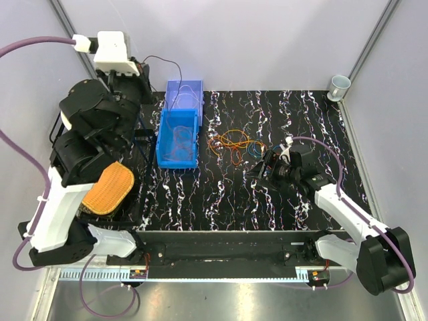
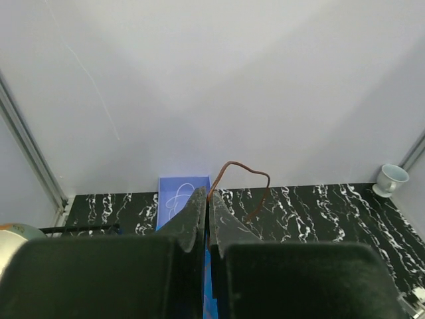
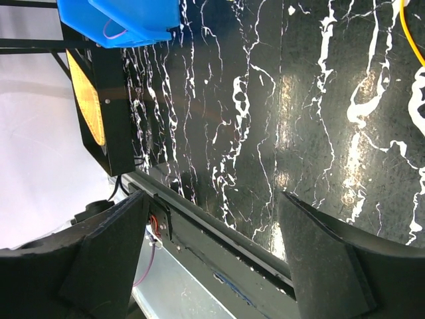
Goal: Untangle the cables
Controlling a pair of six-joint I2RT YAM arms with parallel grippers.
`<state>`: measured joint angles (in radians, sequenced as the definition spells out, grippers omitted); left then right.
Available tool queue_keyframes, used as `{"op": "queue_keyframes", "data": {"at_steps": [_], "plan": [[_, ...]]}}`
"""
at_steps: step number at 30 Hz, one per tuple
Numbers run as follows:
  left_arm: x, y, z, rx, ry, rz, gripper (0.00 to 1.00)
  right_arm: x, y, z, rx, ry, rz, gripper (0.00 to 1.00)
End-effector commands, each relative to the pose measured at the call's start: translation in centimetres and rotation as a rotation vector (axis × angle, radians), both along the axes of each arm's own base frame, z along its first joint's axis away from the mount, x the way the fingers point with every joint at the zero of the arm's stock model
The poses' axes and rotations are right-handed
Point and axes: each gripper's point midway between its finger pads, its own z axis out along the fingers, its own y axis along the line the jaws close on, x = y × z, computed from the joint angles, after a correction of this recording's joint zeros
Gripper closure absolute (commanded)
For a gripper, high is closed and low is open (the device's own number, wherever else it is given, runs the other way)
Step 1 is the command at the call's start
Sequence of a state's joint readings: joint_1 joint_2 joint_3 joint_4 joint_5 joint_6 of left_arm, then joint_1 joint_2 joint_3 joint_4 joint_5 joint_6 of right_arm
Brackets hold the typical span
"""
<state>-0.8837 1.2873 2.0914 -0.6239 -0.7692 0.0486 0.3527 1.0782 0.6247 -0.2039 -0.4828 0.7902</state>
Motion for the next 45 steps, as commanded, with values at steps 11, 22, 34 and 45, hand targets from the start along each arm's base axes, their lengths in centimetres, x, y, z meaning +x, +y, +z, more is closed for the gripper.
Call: {"op": "queue_keyframes", "data": {"at_steps": [11,22,34,45], "plan": [[4.1,1.6,5.9,-0.031,-0.155,0.110,1.00,0.0,0.4,-0.4,0.022,-0.019,0.014,0.21],[7.8,4.8,6.7,-0.023,-0.197,0.226,1.00,-0.4,0.6,-2.1,0.026,0.014,0.027,0.23],[12.2,5.8,4.7,-0.011,-0.161,0.245,1.00,0.1,1.1,-3.2,0.032,0.043,0.046,0.24],[16.3,4.9,-4.8,-0.061,0.036,0.209,1.00,0.4,1.4,-4.0,0.033,0.069,0.058,0.25]]}}
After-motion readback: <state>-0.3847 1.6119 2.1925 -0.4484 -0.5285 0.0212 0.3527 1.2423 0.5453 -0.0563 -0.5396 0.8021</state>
